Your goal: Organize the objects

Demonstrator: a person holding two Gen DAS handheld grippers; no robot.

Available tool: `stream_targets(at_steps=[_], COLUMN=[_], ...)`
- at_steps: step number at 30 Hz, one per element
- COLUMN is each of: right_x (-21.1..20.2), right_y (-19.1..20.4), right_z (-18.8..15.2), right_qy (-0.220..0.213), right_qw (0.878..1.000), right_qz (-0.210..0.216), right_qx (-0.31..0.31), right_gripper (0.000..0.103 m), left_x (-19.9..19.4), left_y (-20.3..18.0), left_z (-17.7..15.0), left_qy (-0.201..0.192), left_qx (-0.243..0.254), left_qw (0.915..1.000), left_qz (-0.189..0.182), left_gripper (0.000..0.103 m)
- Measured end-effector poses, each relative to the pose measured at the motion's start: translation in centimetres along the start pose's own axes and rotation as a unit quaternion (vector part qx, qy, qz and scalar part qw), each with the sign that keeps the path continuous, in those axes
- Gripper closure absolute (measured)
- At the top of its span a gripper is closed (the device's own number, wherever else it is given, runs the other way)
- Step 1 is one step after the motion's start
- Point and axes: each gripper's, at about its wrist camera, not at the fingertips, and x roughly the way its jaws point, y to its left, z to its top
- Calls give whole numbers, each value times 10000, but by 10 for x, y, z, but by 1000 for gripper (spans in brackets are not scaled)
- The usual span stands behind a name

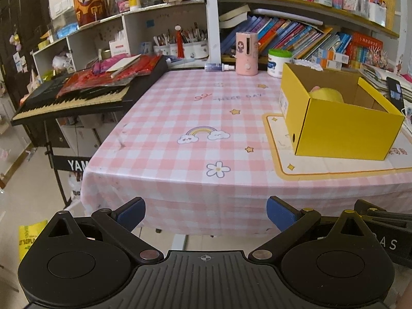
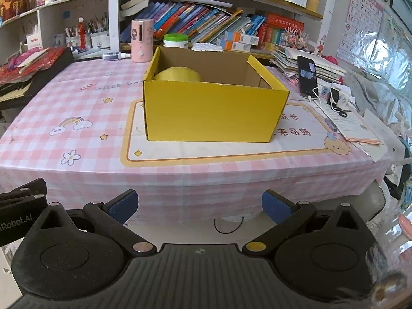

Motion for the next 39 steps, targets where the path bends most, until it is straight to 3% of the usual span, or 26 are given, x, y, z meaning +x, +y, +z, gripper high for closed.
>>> stream_targets(at_steps=[18,39], right_x=[6,7], right_y=[2,3], right_z=[-3,-2], right_qy=[96,94], right_qw=[9999,9999], right_qz=[-26,-30], right_qx=[-62,-77], right_gripper=[0,0], left_x=[8,6], left_y=[-3,-5], left_z=[-1,-2], left_qy=[215,125], left_qx=[52,107], left_qw=[9994,9993], left_qz=[253,346], left_gripper=[2,2])
